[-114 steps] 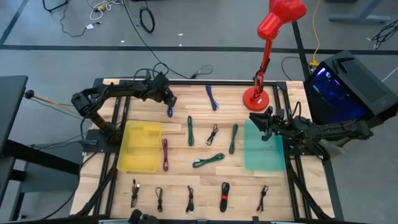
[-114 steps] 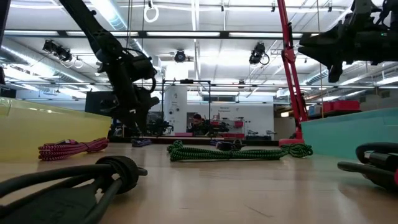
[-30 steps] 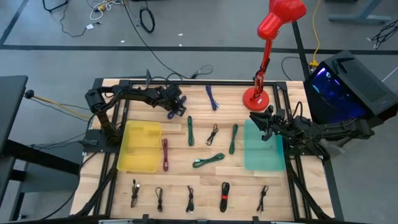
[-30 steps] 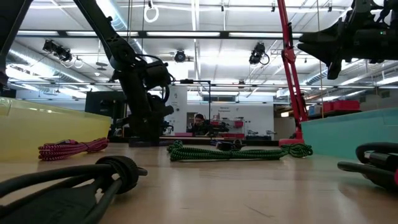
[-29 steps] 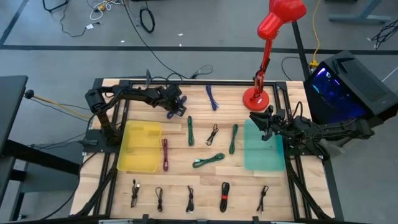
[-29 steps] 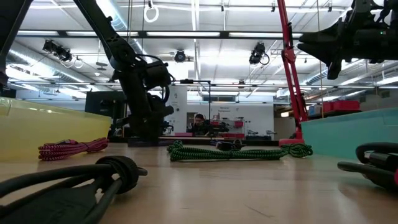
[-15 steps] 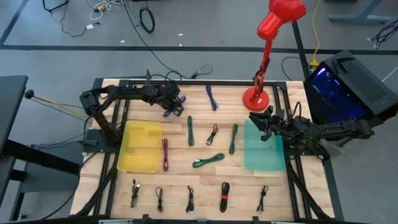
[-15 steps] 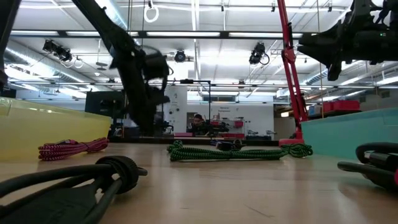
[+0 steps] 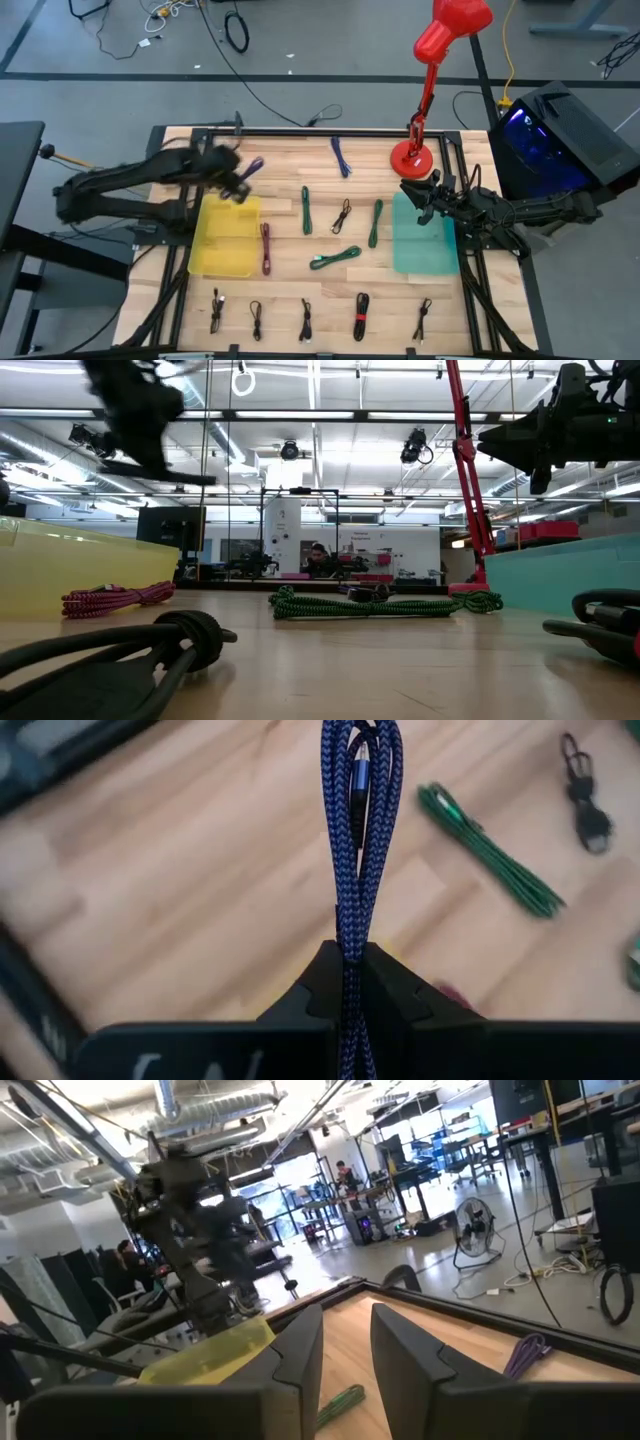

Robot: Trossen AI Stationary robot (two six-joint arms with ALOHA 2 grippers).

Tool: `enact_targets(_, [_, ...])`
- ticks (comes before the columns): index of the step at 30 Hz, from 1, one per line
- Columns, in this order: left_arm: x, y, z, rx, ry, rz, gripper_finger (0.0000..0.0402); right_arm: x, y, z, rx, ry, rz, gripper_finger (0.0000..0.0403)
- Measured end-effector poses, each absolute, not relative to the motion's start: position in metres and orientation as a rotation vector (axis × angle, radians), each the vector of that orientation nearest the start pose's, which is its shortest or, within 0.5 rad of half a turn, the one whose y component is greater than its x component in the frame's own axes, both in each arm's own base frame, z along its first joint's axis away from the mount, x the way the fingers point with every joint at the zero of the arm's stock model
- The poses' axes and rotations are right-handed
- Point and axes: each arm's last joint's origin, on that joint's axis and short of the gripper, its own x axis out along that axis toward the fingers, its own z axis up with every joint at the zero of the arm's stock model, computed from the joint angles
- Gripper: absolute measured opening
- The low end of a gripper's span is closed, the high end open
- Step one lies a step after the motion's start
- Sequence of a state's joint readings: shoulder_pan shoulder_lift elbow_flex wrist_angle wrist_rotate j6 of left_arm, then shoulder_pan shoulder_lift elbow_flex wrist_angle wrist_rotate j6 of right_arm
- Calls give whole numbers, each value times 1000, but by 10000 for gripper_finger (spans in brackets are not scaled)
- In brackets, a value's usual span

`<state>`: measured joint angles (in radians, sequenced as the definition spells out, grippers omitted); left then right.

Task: Pick & Place USB Port
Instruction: Put the black and blue charger cable into the yellow bin

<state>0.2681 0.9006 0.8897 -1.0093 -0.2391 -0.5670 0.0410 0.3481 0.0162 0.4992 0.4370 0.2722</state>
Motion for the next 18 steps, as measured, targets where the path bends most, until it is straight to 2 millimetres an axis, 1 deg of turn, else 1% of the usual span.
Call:
enact_targets(2, [123,31,286,-575,843,748,22,116,-8,186,308,-217,-371,91])
enact_targets(4, [104,17,282,-646,823,740,22,116,-8,186,308,-217,-371,91])
enact_targets(6, [92,7,272,-727,797,710,22,116,-8,186,308,-217,-371,91])
enact_targets(8, [84,-1,259,-792,775,679,22,116,-8,186,308,-217,-371,91])
enact_targets(10, [79,-6,244,-838,781,673,22,116,-8,186,308,-218,-371,91])
enact_targets(11, [79,-9,238,-825,785,670,22,116,-8,186,308,-218,-371,91])
enact_targets(15, [86,-19,238,-813,763,667,22,116,-8,186,308,-217,-371,91])
enact_targets(18, [92,-28,233,-764,806,662,22,116,-8,186,308,-217,-371,91])
